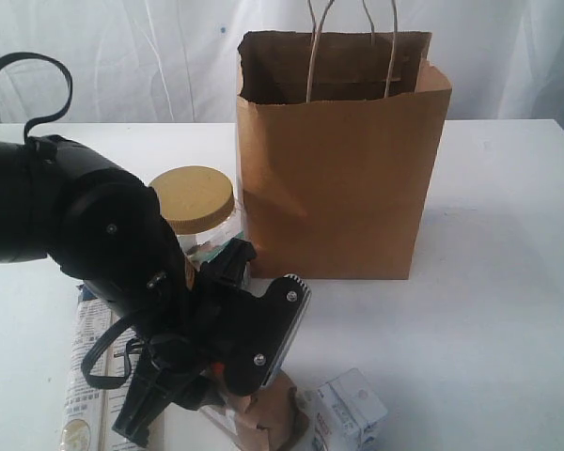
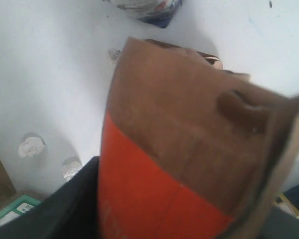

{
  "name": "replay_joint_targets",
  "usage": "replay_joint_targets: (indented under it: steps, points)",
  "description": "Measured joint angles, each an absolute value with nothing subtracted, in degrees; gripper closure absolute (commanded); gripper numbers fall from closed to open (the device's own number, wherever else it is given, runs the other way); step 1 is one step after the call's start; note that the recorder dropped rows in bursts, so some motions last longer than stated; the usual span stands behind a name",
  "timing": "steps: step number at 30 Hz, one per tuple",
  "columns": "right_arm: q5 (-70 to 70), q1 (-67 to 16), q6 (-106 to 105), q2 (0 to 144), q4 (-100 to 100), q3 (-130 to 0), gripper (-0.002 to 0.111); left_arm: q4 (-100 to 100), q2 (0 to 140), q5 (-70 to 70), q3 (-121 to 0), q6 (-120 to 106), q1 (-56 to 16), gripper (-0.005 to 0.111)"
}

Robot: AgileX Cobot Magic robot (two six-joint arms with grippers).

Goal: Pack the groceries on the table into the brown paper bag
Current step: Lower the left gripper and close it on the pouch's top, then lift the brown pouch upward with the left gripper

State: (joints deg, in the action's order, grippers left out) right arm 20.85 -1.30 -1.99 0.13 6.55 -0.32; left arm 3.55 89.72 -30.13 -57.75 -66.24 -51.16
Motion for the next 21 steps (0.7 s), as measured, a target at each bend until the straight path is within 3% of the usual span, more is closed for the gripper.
replay_joint_targets:
  steps: [12,21]
  points:
    - [20.85,-1.3,-1.99,0.13,6.55,-0.32,0.108,3.36,86.68,-33.29,-57.65,-65.59,-51.16,0.107]
    - [20.85,-1.3,-1.99,0.13,6.55,-0.32,0.108,2.73,69.37,-37.58,-57.65,-62.36,-51.16,0.107]
